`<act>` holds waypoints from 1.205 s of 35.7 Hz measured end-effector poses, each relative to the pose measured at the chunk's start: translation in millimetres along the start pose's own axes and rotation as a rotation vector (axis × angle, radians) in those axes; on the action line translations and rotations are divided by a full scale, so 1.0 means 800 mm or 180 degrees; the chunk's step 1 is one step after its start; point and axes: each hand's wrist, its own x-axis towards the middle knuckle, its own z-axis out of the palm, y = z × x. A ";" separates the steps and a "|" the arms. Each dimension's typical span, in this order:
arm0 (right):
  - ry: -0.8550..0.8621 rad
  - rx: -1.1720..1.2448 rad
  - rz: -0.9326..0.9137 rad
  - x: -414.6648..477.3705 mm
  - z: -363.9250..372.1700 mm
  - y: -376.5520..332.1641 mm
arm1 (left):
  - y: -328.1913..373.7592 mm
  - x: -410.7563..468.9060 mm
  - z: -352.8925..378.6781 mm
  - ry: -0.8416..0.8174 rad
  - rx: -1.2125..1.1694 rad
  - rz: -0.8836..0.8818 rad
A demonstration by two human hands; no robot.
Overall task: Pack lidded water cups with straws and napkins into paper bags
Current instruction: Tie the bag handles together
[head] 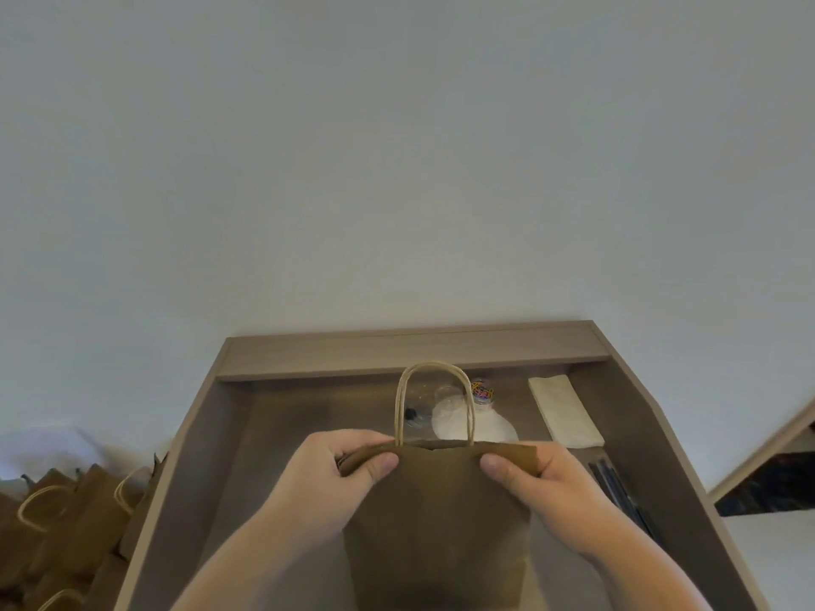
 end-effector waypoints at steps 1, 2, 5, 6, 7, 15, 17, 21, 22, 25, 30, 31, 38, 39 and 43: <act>0.0031 0.0017 0.0001 -0.001 0.000 0.000 | 0.001 0.001 0.000 -0.0017 0.0028 0.0005; 0.0056 0.0011 -0.0006 -0.003 0.000 -0.001 | 0.002 0.001 0.000 -0.0014 0.0034 0.0010; 0.0119 -0.0064 -0.0089 -0.004 -0.001 0.003 | 0.005 0.002 0.003 0.0038 -0.0010 0.0069; 0.0132 -0.0065 -0.0097 -0.003 -0.002 0.005 | 0.007 0.002 0.005 0.0060 -0.0015 0.0090; 0.0130 -0.0040 -0.0108 -0.003 -0.005 0.008 | 0.008 0.002 0.006 0.0083 -0.0008 0.0099; 0.0107 0.0650 0.0105 0.076 -0.055 0.054 | 0.001 0.005 0.007 0.0105 0.0233 -0.0007; 0.0401 -0.0221 0.0207 0.123 -0.060 0.073 | 0.001 0.004 0.009 0.0073 0.0207 -0.0024; 0.0982 -0.1386 0.0435 0.197 -0.069 0.104 | 0.004 0.001 0.011 0.0011 0.0113 -0.0012; 0.1018 -0.1496 0.0436 0.209 -0.070 0.108 | 0.004 0.000 0.011 0.0013 0.0115 -0.0015; 0.1092 -0.1636 0.0598 0.231 -0.070 0.115 | 0.003 -0.001 0.010 0.0069 0.0191 -0.0061; 0.0978 -0.2124 0.0516 0.248 -0.069 0.111 | 0.003 -0.003 0.009 -0.0004 0.0304 -0.0028; 0.0936 -0.2272 0.0532 0.252 -0.069 0.110 | 0.002 -0.003 0.009 -0.0021 0.0331 -0.0013; 0.0804 -0.2943 0.0578 0.272 -0.078 0.104 | -0.001 -0.006 0.006 0.0004 0.0376 0.0088; 0.0784 -0.3064 0.0576 0.274 -0.078 0.101 | -0.001 -0.006 0.005 -0.0009 0.0361 0.0091; 0.0698 -0.3201 0.0642 0.281 -0.076 0.093 | -0.004 -0.008 0.004 0.0005 0.0346 0.0035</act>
